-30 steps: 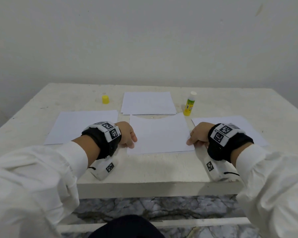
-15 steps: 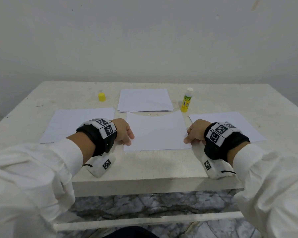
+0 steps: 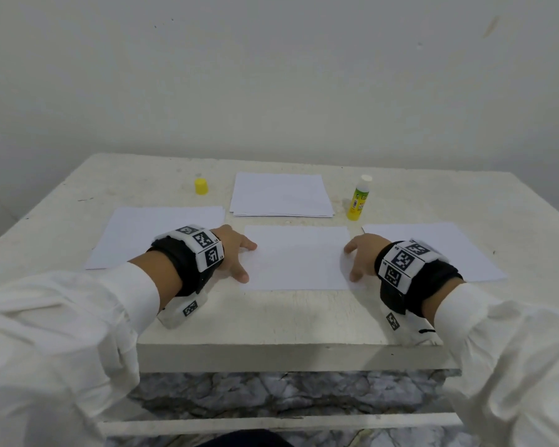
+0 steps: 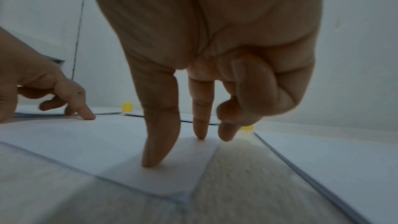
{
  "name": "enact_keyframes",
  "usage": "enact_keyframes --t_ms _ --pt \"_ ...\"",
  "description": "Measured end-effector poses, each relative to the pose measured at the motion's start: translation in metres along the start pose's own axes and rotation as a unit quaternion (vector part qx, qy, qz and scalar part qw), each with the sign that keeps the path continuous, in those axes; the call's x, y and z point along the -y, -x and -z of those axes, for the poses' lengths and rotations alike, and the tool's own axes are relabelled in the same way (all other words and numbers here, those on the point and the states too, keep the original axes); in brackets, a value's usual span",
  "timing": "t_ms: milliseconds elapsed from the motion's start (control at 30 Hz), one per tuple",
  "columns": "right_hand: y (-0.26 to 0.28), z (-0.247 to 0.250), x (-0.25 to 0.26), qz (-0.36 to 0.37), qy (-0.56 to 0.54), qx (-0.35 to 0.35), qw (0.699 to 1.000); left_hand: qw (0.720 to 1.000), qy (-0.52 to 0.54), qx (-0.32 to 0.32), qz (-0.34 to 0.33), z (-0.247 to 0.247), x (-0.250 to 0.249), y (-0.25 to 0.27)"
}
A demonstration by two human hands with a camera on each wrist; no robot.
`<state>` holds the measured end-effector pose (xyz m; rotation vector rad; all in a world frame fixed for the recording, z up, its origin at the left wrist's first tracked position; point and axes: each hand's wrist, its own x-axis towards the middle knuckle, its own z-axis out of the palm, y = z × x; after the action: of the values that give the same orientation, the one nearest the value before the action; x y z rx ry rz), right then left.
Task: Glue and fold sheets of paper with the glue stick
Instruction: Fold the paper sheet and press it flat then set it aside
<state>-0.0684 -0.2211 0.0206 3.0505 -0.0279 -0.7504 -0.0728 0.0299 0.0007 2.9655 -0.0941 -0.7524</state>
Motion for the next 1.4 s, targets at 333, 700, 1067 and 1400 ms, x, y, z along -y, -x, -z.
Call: enact_keyframes --t_ms 333,700,1067,1400 --pt "-0.045 -0.011 0.078 0.08 0.1 0.021 0.992 0.997 -0.073 0.008 -0.01 0.004 -0.004 -0.01" --pt "-0.027 -0.003 0.082 0.12 0.139 0.036 0.982 0.99 -0.136 0.032 -0.031 -0.004 -0.021 -0.034" --pt "-0.035 0.006 -0.016 0.091 0.136 0.079 0.983 0.986 -0.163 0.04 0.006 0.005 -0.043 -0.051" --pt "-0.054 -0.008 -0.021 0.094 0.167 0.051 0.98 0.987 -0.137 0.04 -0.081 -0.009 -0.134 -0.062"
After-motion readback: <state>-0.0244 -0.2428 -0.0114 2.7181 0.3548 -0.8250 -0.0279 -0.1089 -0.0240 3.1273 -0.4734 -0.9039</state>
